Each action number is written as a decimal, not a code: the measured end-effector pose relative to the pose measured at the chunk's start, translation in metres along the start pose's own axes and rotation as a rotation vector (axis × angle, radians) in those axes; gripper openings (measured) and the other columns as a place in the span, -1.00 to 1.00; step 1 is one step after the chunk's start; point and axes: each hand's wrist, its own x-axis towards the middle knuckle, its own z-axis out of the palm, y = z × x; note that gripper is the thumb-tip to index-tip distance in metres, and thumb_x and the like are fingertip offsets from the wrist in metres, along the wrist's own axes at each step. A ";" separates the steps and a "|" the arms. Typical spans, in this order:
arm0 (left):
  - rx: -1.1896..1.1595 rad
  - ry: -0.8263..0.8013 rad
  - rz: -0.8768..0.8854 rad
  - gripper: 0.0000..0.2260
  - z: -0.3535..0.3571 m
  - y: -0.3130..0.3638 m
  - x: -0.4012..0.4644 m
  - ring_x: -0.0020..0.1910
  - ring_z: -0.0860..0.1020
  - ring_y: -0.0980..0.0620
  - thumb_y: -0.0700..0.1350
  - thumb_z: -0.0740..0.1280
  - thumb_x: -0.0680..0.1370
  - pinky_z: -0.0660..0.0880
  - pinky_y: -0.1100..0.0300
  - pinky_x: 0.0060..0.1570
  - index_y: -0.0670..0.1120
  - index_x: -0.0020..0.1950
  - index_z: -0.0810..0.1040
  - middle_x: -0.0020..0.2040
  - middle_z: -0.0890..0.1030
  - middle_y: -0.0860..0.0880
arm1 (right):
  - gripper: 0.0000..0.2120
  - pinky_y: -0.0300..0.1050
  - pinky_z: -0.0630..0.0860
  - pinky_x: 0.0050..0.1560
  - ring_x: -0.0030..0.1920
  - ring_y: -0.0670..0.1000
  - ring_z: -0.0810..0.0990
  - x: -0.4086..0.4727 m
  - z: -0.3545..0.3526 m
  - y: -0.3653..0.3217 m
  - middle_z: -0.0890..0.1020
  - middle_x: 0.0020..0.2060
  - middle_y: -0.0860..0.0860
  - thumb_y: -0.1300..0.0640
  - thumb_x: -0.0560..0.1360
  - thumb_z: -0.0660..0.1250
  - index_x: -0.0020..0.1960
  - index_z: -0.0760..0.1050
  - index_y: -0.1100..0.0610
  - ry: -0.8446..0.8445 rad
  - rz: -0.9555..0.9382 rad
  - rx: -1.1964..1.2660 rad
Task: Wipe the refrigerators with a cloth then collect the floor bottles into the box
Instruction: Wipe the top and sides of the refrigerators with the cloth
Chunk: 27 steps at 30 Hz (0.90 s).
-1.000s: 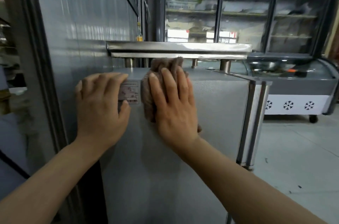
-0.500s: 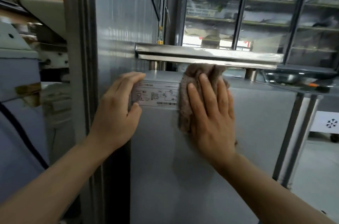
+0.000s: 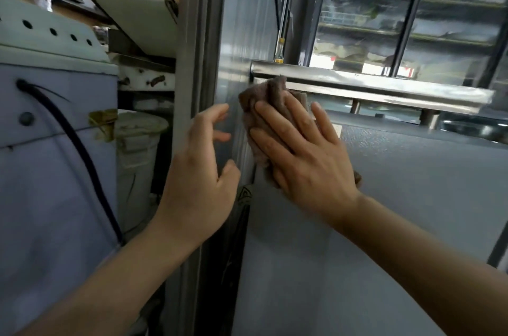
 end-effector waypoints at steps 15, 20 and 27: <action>0.120 -0.132 0.000 -0.42 0.002 0.009 -0.038 0.18 0.41 0.18 -0.34 0.34 0.41 0.28 0.46 0.06 -0.05 0.38 0.29 0.31 0.38 0.00 | -0.54 0.18 0.00 0.45 0.47 0.09 0.18 -0.095 0.004 -0.016 0.34 0.42 -0.01 0.11 0.53 0.17 0.43 0.28 0.02 -0.079 -0.255 0.011; 0.116 -0.125 0.027 -0.40 0.020 0.018 -0.032 0.33 0.34 0.02 -0.41 0.31 0.39 0.28 0.23 0.33 -0.13 0.39 0.28 0.35 0.33 -0.06 | -0.51 0.23 0.08 0.45 0.49 0.21 0.14 -0.071 -0.006 0.018 0.24 0.48 0.10 0.05 0.57 0.22 0.47 0.28 0.09 0.077 0.078 0.011; 0.268 -0.137 0.099 -0.37 0.036 0.032 -0.030 0.45 0.18 -0.07 -0.37 0.34 0.37 0.08 0.11 0.44 -0.18 0.42 0.28 0.47 0.24 -0.12 | -0.47 0.15 -0.05 0.46 0.52 0.18 0.01 -0.172 -0.002 -0.017 0.27 0.45 0.02 0.13 0.51 0.08 0.48 0.15 0.05 -0.180 -0.173 -0.040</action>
